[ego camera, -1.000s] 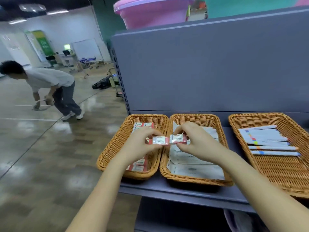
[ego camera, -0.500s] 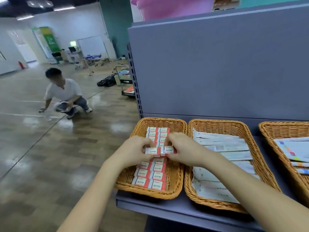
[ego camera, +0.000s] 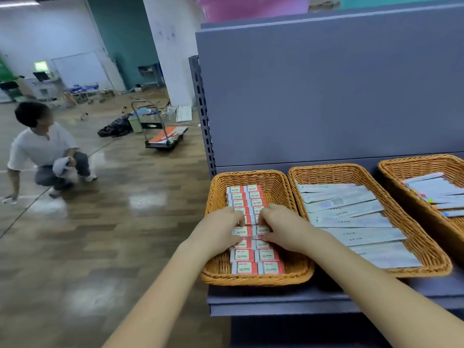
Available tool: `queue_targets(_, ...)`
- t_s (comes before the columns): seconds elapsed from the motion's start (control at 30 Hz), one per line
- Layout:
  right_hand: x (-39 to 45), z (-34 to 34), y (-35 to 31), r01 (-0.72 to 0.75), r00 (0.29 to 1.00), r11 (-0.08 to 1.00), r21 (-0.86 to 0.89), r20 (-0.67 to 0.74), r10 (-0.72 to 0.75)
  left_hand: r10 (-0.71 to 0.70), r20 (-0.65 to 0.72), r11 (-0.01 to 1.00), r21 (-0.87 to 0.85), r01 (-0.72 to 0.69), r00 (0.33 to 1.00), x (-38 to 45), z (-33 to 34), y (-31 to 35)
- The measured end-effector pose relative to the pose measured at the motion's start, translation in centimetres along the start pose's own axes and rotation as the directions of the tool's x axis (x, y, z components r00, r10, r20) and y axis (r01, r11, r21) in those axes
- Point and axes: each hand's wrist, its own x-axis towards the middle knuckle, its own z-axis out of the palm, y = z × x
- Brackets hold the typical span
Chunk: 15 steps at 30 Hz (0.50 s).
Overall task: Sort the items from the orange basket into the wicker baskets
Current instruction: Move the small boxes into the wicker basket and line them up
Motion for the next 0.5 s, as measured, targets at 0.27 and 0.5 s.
queue_targets(0.27, -0.2, 0.4, -1.0, -0.093, 0.993, 0.995, -0.033, -0.07, 0.09, 0.075, -0.094, 0.997, -0.001, -0.076, 0.993, 0.2, 0.4, -0.2)
queue_targets(0.5, -0.2, 0.5, -1.3, -0.102, 0.994, 0.991, -0.091, -0.059, 0.097, 0.109, -0.082, 0.994, 0.028, -0.107, 0.991, 0.3, 0.5, -0.5)
